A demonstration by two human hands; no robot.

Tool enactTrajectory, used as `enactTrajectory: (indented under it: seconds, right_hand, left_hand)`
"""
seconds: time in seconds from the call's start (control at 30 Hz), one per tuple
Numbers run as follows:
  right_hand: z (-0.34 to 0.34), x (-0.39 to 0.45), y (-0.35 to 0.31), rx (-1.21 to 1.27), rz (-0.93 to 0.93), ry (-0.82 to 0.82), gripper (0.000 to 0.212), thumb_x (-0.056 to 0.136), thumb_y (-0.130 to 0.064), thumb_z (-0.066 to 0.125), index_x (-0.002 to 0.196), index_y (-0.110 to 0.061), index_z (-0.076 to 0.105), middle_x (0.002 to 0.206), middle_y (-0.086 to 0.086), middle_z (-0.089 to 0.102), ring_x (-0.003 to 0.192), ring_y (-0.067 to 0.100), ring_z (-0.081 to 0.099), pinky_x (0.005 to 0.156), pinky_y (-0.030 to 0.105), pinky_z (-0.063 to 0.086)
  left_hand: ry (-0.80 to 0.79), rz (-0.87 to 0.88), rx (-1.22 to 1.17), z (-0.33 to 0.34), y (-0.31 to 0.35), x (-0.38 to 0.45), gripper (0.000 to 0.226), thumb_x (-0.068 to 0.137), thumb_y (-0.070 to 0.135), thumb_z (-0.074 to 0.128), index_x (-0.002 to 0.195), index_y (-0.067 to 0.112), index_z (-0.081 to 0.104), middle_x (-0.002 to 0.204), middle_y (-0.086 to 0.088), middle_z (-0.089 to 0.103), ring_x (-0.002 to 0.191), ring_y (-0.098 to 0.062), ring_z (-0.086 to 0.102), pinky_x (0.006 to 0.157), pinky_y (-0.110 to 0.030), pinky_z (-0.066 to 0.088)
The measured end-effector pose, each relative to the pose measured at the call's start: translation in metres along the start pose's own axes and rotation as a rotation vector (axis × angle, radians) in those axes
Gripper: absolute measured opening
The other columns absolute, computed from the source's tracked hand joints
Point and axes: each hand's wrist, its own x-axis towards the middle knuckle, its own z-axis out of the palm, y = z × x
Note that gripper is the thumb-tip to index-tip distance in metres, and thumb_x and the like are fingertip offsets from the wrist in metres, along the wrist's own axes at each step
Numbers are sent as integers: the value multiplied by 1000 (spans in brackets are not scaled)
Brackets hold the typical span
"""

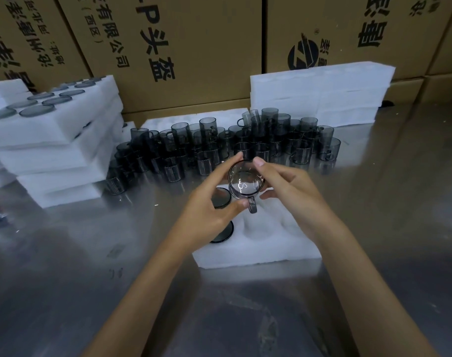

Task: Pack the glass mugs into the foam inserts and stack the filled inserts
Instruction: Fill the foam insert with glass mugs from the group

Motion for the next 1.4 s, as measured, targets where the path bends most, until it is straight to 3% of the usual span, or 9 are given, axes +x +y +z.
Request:
enactTrajectory:
  seconds: [0.1, 0.3, 0.37, 0.47, 0.7, 0.9, 1.03, 1.27, 1.4]
  right_hand:
    - [-1, 2, 1, -30, -27, 72, 28, 96, -48, 59, 99, -29, 79, 92, -8, 76, 81, 1, 66, 72, 17, 54]
    - [-19, 9, 14, -125, -15, 88, 18, 99, -30, 61, 99, -24, 77, 82, -29, 72, 85, -18, 63, 70, -2, 40]
    - [-22, 11, 19, -204, -19, 61, 14, 98, -25, 62, 101, -25, 76, 80, -33, 68, 83, -23, 60, 71, -4, 38]
    - [-23, 13, 24, -302, -22, 5, 11, 98, -28, 62, 98, -32, 72, 88, -31, 65, 84, -25, 57, 70, -6, 36]
    - [-23, 14, 25, -343, -5, 7, 12, 97, -28, 62, 93, -28, 74, 93, -21, 69, 83, -19, 57, 68, -2, 36]
    - [-24, 14, 28, -470, -6, 28, 20, 96, -29, 60, 103, -21, 77, 114, -6, 69, 119, 11, 55, 105, 32, 39]
    - [-24, 15, 30, -535, -33, 31, 20, 96, -29, 59, 103, -22, 76, 114, -5, 66, 125, 20, 49, 110, 44, 38]
    - [-22, 16, 32, -598, -2, -4, 7, 96, -30, 62, 100, -29, 67, 118, -10, 55, 128, 15, 38, 105, 30, 27]
    - [-19, 14, 32, -703, -44, -5, 26, 95, -22, 62, 119, -31, 62, 122, -12, 54, 122, 11, 35, 110, 35, 29]
  left_hand:
    - [40, -44, 32, 4, 0, 8, 66, 80, 19, 82, 136, 37, 51, 128, 24, 61, 122, -2, 57, 104, -32, 46]
    - [13, -203, 138, 14, -10, 32, 57, 69, 35, 90, 114, 38, 56, 109, 31, 67, 109, 24, 50, 83, 3, 33]
    - [-20, -225, 169, 17, -15, 33, 56, 69, 39, 89, 115, 39, 56, 110, 32, 65, 106, 28, 48, 87, -1, 32]
    - [-32, -250, 185, 16, -21, 32, 60, 69, 44, 87, 121, 34, 58, 117, 25, 67, 118, 13, 53, 100, -20, 37]
    - [-61, -241, 214, 14, -21, 29, 54, 71, 49, 84, 119, 43, 59, 118, 24, 66, 117, 9, 55, 97, -18, 38]
    - [-62, -233, 201, 14, -21, 24, 39, 77, 66, 66, 114, 55, 60, 119, 28, 59, 120, 11, 48, 103, -20, 40]
    - [-40, -282, 251, 14, -24, 26, 51, 91, 60, 53, 132, 31, 63, 141, 7, 54, 140, -6, 37, 117, -43, 31]
    - [-87, -254, 472, 15, -29, 25, 47, 98, 51, 49, 141, 31, 54, 152, 16, 43, 146, -7, 23, 118, -37, 6]
    - [-158, -218, 692, 19, -33, 23, 51, 100, 56, 39, 147, 37, 44, 159, 16, 31, 149, -10, 16, 117, -43, 7]
